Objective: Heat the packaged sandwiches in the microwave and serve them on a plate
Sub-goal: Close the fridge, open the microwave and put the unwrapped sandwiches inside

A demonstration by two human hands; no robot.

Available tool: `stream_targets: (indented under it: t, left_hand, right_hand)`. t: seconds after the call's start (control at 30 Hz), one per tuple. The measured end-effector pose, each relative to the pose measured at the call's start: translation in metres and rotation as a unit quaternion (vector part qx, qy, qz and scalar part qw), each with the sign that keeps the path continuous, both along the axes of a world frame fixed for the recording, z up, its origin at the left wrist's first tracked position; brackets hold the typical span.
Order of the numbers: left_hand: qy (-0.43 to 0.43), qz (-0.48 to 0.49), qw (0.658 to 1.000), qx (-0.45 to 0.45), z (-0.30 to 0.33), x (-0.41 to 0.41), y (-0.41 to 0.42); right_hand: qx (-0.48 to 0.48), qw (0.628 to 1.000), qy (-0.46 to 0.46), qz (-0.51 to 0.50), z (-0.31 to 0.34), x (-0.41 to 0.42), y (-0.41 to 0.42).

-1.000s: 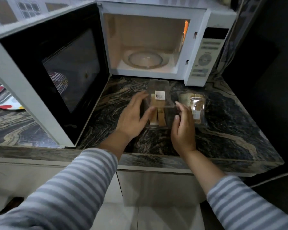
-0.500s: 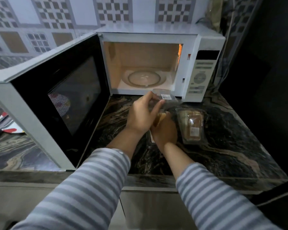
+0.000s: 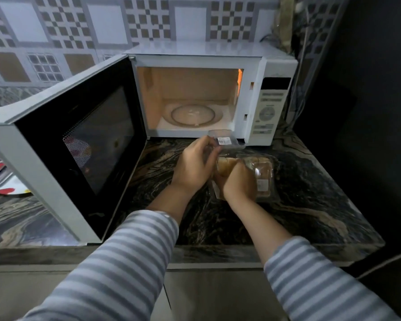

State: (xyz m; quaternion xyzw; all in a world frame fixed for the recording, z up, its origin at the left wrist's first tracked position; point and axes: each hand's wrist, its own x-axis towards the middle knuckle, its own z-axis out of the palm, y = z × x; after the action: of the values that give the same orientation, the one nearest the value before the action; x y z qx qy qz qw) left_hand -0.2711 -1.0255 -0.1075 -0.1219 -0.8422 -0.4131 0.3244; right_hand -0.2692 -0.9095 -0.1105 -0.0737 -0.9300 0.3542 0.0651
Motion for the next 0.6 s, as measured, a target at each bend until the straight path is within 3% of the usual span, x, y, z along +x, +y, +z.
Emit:
stream_targets:
  t: [0.23, 0.6]
  left_hand:
    - [-0.033, 0.022, 0.999, -0.029, -0.019, 0.018, 0.001]
    - [-0.182, 0.066, 0.977, -0.093, -0.069, 0.045, -0.002]
  right_hand:
    - [0.036, 0.998, 0.055, -0.005, -0.002, 0.051, 0.049]
    - [-0.028, 0.996, 0.082, -0.038, 0.007, 0.073, 0.089]
